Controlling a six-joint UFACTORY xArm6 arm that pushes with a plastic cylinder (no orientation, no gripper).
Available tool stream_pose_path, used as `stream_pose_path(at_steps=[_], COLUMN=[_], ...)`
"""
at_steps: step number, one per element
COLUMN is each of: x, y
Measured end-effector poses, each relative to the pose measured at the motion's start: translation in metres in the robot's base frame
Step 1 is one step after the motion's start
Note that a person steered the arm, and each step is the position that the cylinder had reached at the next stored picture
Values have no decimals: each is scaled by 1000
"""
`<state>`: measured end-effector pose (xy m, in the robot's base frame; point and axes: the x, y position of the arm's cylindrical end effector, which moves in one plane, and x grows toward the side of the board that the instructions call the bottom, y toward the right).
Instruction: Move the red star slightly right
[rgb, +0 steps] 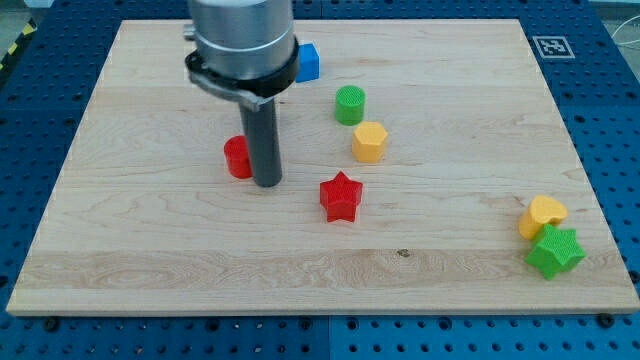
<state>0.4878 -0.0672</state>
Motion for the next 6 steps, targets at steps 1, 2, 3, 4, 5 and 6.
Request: stream_pose_path(at_steps=[1, 2, 3, 4, 5, 6], x=[12, 13, 32, 52, 57, 52], y=[9, 53, 92, 98, 117, 130])
